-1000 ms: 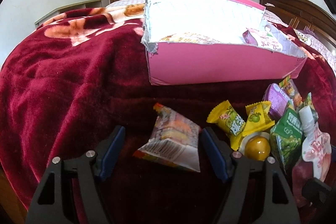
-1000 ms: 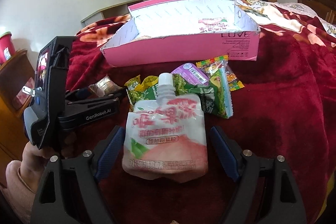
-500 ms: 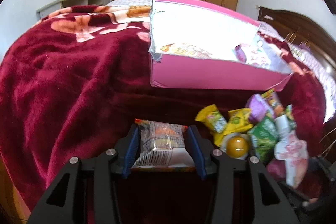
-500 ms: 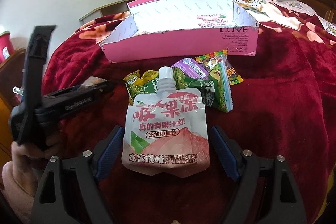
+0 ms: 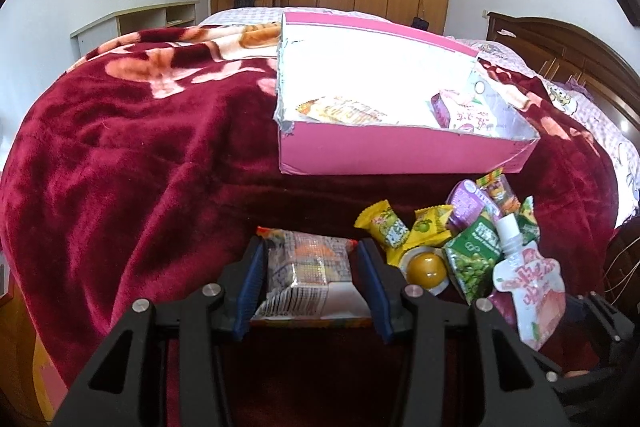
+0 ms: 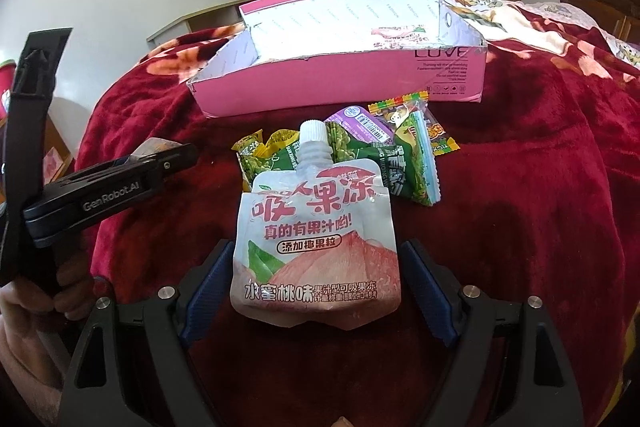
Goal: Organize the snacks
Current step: 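Lower the candy packet and jelly pouch into the pink box and open both tools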
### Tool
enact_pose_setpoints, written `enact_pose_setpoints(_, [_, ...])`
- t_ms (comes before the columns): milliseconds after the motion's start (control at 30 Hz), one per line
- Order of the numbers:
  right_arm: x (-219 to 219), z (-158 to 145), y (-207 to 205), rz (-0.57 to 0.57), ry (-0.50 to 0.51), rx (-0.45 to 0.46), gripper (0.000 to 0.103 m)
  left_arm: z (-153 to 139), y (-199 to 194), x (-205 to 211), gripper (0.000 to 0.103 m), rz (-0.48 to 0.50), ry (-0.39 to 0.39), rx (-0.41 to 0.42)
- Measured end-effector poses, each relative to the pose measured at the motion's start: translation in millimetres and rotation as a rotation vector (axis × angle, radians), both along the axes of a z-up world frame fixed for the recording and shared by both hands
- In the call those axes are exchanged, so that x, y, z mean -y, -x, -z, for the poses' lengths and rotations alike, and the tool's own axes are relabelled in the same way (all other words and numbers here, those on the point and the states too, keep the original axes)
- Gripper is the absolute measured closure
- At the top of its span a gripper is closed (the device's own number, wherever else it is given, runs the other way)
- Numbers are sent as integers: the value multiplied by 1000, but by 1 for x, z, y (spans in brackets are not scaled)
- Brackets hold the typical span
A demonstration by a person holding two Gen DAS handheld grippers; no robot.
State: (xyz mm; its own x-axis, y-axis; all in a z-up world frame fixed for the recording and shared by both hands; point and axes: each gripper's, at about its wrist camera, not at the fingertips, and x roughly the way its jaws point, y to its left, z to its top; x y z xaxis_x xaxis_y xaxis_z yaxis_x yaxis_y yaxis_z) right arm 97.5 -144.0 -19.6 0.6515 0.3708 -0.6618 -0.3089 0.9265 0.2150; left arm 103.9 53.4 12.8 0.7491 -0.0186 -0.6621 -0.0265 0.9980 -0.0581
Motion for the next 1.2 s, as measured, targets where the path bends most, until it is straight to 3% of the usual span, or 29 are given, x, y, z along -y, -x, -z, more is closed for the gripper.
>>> enact_pose_setpoints(100, [5,0,0,11,-4,-2,28,-2,2,1,54,5,8,1])
enact_pose_setpoints(233, [9,-3,4,3,-19,10,30,-7,5,3,54,4,7,8])
enact_pose_setpoints(800, [24,-26,25,-34,-78,94,32,-26,10,13,54,23,13,32])
enact_pose_setpoints(1200, [27,-56,12,-88,-105,129,32,-47,-7,21,54,47,12,61])
